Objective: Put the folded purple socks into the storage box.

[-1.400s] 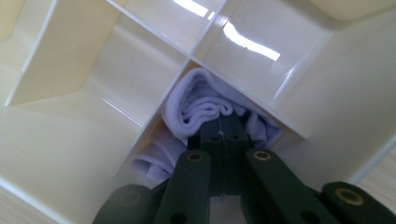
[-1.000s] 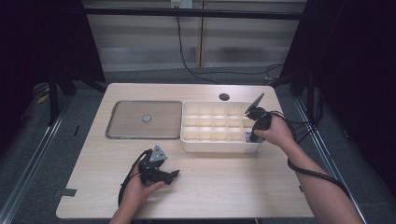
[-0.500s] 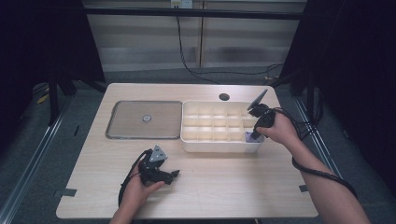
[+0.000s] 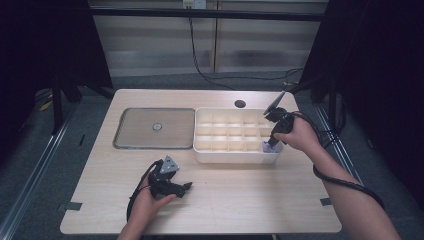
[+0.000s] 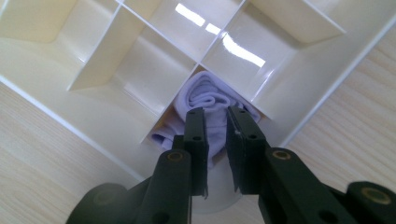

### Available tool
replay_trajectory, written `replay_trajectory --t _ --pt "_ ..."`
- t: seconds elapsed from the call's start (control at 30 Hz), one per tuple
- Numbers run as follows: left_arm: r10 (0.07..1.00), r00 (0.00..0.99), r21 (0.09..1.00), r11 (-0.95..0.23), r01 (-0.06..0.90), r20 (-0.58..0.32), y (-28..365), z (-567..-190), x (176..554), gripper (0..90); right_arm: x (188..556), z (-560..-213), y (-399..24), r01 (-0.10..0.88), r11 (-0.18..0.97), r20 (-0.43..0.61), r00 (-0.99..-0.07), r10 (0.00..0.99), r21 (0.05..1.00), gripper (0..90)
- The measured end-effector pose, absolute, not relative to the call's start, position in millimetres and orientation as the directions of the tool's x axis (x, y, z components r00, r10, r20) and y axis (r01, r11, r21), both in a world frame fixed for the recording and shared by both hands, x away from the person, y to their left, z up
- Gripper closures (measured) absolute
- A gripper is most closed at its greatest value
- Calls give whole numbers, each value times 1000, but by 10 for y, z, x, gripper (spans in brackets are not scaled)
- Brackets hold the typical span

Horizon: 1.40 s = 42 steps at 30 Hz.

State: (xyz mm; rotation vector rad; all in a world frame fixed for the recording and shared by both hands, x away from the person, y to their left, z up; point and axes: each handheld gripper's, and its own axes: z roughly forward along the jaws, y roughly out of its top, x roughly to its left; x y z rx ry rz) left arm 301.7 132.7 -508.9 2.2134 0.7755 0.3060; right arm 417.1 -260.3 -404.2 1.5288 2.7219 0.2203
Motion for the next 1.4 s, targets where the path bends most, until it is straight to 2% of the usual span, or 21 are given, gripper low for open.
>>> replay_trajectory --t 0.23,0.53,0.73,0.97,1.4 --pt "616 788 729 -529 435 -23 1326 -5090 3017 159 4164 -3992 -2606 851 510 62 -520 852 127 741" --pt "616 788 729 -529 435 -23 1326 -5090 3017 159 4161 -3907 -2633 850 507 64 -519 853 143 596" --pt "616 788 728 -530 434 -22 1327 -5089 3017 159 4158 -3896 -2613 846 511 65 -524 849 151 546" --pt "616 787 729 -529 435 -23 1327 -5089 3017 159 4146 -3891 -2552 841 519 78 -534 842 154 447" --pt "616 788 729 -529 434 -22 1326 -5090 3018 159 4105 -3850 -2509 829 534 92 -552 829 166 403"
